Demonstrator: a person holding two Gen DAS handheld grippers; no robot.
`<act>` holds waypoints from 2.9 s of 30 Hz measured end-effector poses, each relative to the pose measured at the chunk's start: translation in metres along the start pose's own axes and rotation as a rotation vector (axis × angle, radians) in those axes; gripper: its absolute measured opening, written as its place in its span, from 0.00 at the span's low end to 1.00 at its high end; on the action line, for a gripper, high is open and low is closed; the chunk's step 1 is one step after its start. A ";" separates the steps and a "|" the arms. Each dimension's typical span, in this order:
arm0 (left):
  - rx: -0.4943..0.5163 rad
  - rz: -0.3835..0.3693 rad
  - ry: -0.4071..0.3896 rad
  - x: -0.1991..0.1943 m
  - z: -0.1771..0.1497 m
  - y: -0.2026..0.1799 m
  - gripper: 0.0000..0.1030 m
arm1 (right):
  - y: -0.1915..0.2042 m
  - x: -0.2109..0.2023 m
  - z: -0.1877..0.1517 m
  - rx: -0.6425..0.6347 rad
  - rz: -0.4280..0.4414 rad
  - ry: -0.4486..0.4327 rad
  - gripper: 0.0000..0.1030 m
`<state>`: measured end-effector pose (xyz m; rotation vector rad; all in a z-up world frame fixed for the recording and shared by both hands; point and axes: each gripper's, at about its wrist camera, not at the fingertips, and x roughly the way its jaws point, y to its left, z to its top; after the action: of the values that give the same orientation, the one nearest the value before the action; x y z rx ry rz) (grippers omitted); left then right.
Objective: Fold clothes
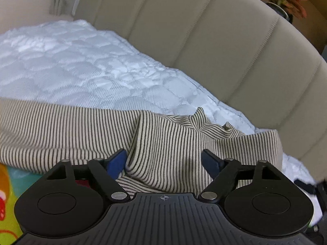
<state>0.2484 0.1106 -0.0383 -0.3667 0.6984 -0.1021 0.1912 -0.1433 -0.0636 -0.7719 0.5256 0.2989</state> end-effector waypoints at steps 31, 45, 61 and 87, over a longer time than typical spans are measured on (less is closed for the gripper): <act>0.076 0.026 0.059 0.007 0.007 -0.039 0.14 | -0.088 -0.030 -0.008 0.540 0.040 -0.054 0.62; 0.091 0.140 0.083 -0.066 -0.012 0.023 0.14 | -0.088 0.020 0.041 0.562 0.061 -0.103 0.69; 0.170 0.000 -0.098 -0.087 0.055 -0.031 0.14 | 0.003 -0.016 0.032 0.004 0.067 -0.115 0.83; 0.166 -0.246 0.124 0.024 0.005 -0.104 0.32 | -0.034 -0.035 -0.018 0.340 -0.157 -0.067 0.92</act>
<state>0.2734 0.0097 -0.0118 -0.2873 0.7589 -0.4166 0.1709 -0.1818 -0.0349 -0.4673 0.4348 0.0849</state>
